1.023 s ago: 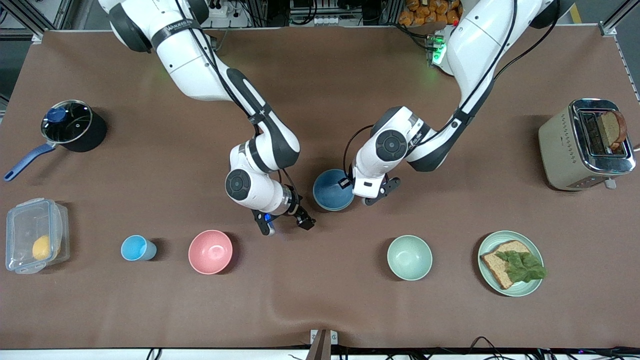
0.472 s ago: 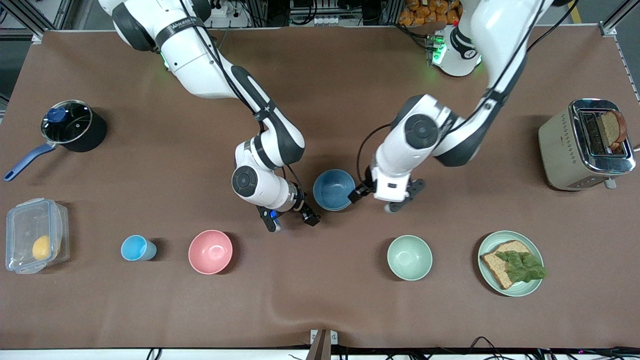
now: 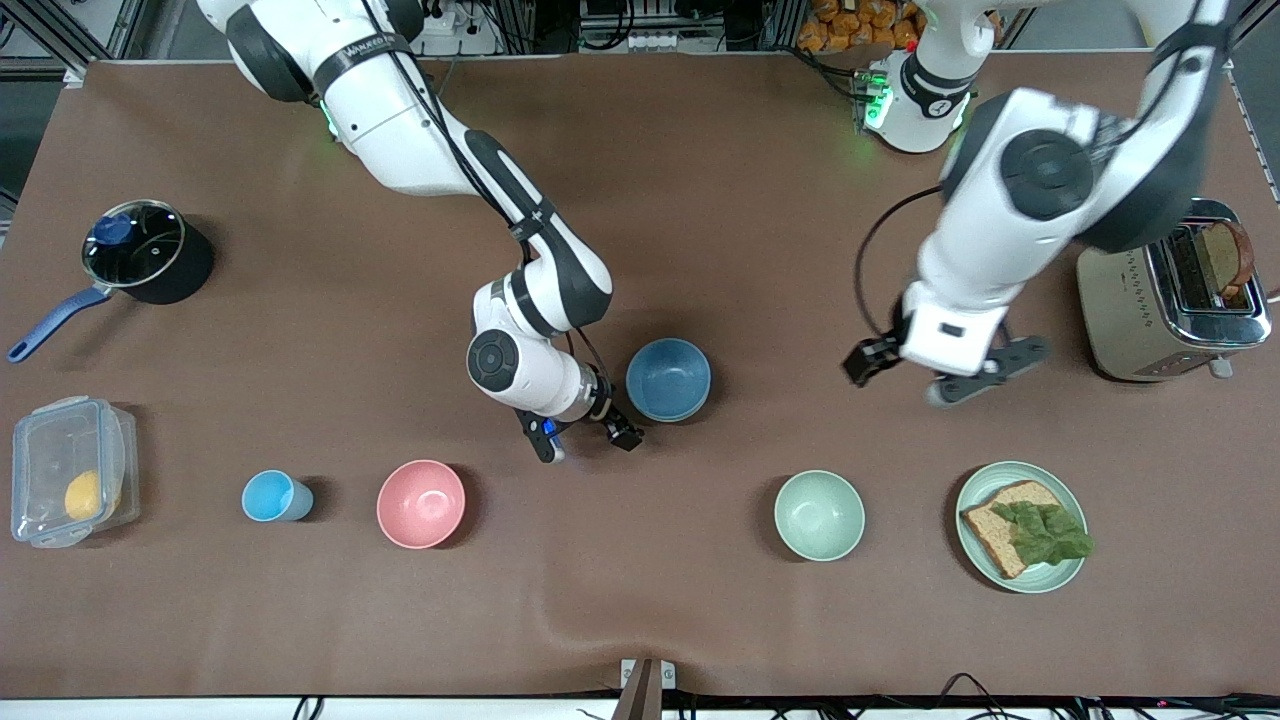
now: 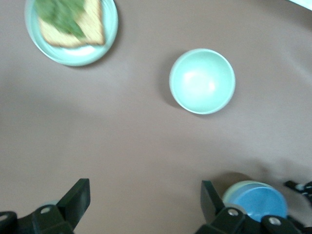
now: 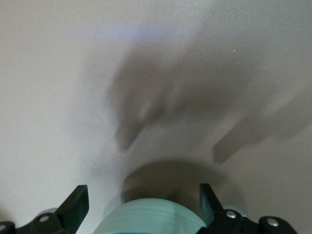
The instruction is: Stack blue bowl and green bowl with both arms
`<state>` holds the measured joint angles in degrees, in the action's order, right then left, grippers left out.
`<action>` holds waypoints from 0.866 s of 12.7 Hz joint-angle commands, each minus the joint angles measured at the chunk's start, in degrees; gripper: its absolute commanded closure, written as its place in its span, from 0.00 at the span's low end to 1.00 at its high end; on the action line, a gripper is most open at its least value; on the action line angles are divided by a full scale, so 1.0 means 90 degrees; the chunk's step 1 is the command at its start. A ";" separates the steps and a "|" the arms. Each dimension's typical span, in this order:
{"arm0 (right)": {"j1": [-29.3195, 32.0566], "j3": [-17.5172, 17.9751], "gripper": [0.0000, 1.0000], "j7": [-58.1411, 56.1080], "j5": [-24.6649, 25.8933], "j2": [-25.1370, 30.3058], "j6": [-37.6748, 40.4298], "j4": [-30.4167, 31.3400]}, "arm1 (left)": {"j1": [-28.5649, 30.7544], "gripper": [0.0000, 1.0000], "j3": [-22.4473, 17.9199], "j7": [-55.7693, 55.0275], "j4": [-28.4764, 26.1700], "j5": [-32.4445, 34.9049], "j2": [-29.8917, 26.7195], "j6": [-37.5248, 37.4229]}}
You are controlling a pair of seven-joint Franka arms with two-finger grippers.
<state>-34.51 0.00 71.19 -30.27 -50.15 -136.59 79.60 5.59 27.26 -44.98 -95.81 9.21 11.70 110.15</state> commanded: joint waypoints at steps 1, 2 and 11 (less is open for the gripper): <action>0.0395 -0.0019 0.00 -0.0524 0.0004 0.0073 0.0389 -0.0133 | 0.0385 0.00 0.0077 0.0895 0.0496 0.0051 -0.0371 -0.1033; 0.0542 -0.0019 0.00 -0.0817 0.0014 0.0200 0.0914 -0.0133 | 0.0404 0.00 0.0058 0.0935 0.0818 0.0022 -0.0362 -0.1357; 0.1118 -0.1306 0.00 -0.5422 0.0424 0.2825 0.2878 0.1751 | -0.1295 0.00 -0.2550 0.2556 0.1193 -0.0984 -0.1084 -0.2053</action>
<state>-26.40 -10.10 32.12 -27.61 -32.92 -113.26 87.48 -5.32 5.39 -24.20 -84.42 1.81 4.28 93.12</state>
